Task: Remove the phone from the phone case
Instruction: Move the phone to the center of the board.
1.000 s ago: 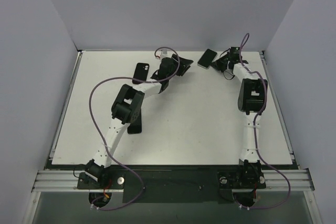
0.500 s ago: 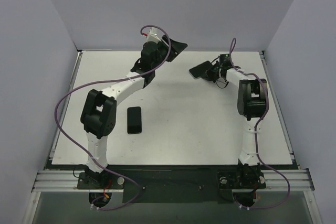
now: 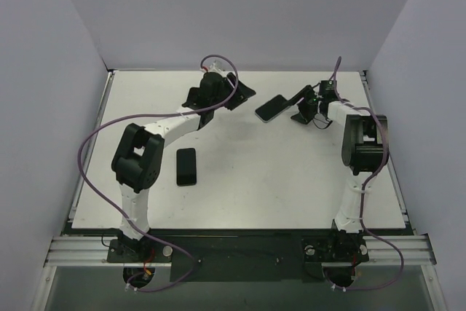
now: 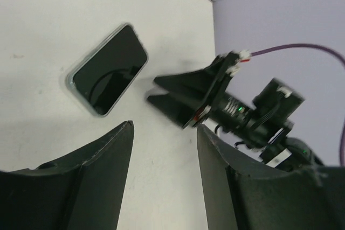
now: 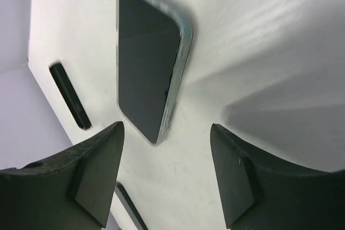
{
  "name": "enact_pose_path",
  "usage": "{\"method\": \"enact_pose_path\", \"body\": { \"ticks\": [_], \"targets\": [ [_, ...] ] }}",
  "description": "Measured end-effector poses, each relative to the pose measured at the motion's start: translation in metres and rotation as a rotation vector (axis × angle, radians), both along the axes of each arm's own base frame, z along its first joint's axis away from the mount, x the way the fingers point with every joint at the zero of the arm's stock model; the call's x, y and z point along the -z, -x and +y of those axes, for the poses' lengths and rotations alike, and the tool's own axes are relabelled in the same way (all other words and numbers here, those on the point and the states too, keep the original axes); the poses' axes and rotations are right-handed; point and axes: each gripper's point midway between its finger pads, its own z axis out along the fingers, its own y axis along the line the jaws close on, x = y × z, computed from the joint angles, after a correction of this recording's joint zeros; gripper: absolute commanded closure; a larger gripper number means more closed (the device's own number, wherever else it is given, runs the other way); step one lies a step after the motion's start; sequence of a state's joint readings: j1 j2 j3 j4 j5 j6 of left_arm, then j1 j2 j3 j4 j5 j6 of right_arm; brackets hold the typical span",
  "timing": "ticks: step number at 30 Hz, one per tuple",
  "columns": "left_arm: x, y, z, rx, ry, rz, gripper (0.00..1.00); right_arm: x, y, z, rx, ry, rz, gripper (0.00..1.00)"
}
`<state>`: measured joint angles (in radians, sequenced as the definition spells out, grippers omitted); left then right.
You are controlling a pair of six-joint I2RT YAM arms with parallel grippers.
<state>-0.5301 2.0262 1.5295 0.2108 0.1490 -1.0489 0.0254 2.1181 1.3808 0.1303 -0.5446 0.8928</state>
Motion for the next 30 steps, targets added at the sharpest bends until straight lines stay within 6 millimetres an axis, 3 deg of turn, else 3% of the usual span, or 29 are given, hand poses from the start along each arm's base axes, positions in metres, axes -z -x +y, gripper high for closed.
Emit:
{"method": "enact_pose_path", "body": {
  "ticks": [4, 8, 12, 15, 18, 20, 26, 30],
  "targets": [
    [0.025, 0.027, 0.005, 0.037, -0.041, 0.076, 0.35, -0.011, -0.036, -0.037, 0.080, 0.025, -0.040, 0.38],
    [0.024, 0.062, 0.016, 0.083, -0.062, 0.103, 0.28, -0.018, -0.090, -0.065, 0.160, 0.029, -0.124, 0.37],
    [-0.015, 0.089, 0.032, 0.118, -0.095, 0.034, 0.25, 0.001, -0.116, -0.061, 0.186, -0.001, -0.118, 0.37],
    [-0.056, 0.105, 0.047, 0.131, -0.128, -0.065, 0.23, -0.001, -0.127, -0.043, 0.167, -0.031, -0.143, 0.37],
    [-0.088, 0.116, 0.067, 0.124, -0.162, -0.149, 0.21, 0.001, -0.120, -0.013, 0.129, -0.047, -0.143, 0.37],
    [-0.102, 0.118, 0.084, 0.104, -0.189, -0.190, 0.21, 0.001, -0.105, 0.007, 0.105, -0.063, -0.156, 0.37],
    [-0.112, 0.110, 0.138, 0.026, -0.295, -0.234, 0.20, 0.003, -0.022, 0.052, 0.025, -0.124, -0.098, 0.36],
    [-0.113, 0.111, 0.162, -0.011, -0.351, -0.259, 0.19, 0.002, 0.032, 0.084, -0.076, -0.154, -0.061, 0.34]
  ]
}}
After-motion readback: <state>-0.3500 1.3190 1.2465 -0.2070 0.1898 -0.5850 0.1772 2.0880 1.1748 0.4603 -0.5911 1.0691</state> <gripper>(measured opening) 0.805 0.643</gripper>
